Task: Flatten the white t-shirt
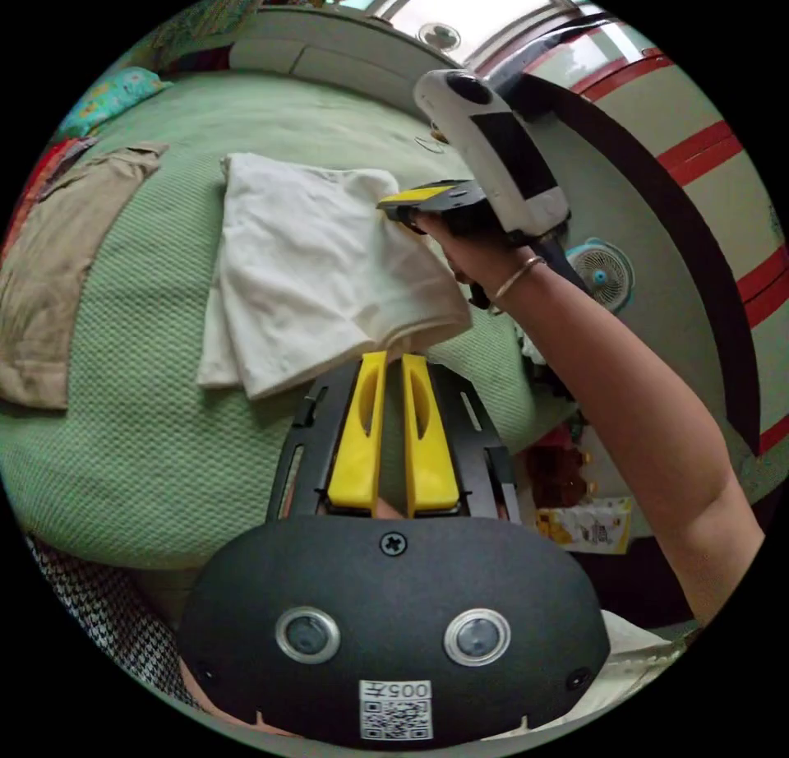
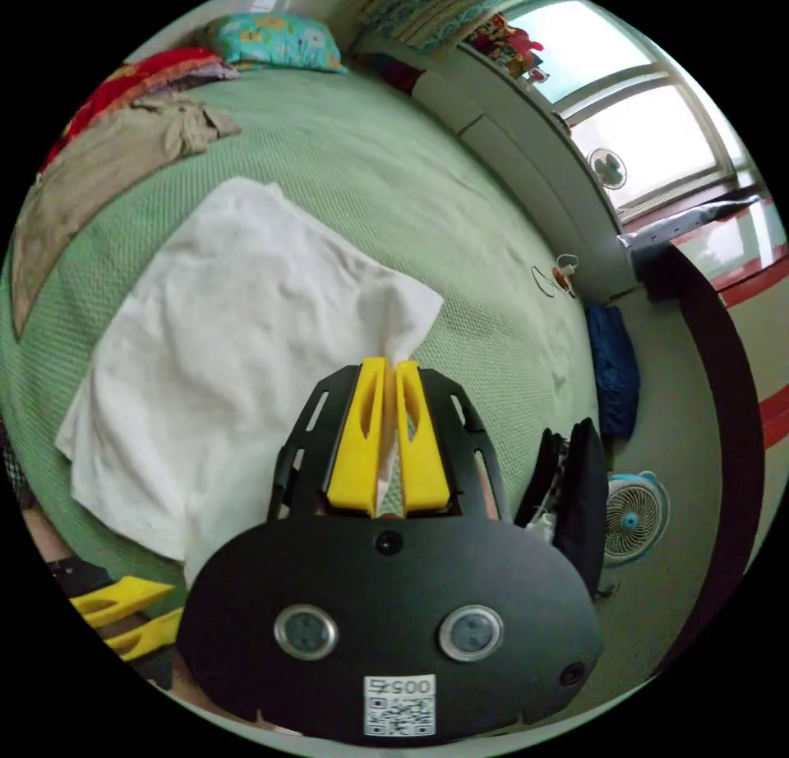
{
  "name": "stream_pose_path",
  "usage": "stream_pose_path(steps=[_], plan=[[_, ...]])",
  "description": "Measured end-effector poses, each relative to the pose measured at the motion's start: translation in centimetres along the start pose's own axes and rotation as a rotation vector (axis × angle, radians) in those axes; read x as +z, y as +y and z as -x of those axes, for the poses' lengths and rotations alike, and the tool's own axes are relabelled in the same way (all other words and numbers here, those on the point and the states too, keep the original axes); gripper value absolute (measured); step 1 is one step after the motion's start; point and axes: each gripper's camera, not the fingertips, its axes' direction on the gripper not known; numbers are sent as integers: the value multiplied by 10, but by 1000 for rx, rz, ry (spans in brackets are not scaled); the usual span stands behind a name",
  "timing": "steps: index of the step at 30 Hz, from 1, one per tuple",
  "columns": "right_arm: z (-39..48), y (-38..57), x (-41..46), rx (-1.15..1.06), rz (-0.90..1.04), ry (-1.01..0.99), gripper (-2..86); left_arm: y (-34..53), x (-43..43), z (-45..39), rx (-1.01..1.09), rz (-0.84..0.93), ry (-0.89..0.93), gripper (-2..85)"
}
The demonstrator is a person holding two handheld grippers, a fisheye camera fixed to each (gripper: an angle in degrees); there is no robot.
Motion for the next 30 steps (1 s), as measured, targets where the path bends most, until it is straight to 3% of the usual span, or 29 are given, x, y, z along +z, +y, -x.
stream_pose_path(steps=[5, 9, 15, 20, 24, 30], plan=[[-46, 35, -8, 222, -30, -56, 22, 1, -12, -5, 15, -85, 15, 25], [-65, 60, -48, 326, -130, -295, 50, -3, -31, 17, -37, -219, -138, 26], [0, 73, -90, 188, -166, -527, 82, -12, -34, 66, -212, -266, -177, -3], [27, 73, -88, 188, -66, -455, 88, -21, -12, 57, -155, -209, -329, -4], [24, 80, -84, 170, -26, -357, 39, -27, 11, 50, -114, -162, -409, -3], [-28, 108, -93, 270, -78, -492, 1, -38, 39, 41, -80, -129, -398, -2]])
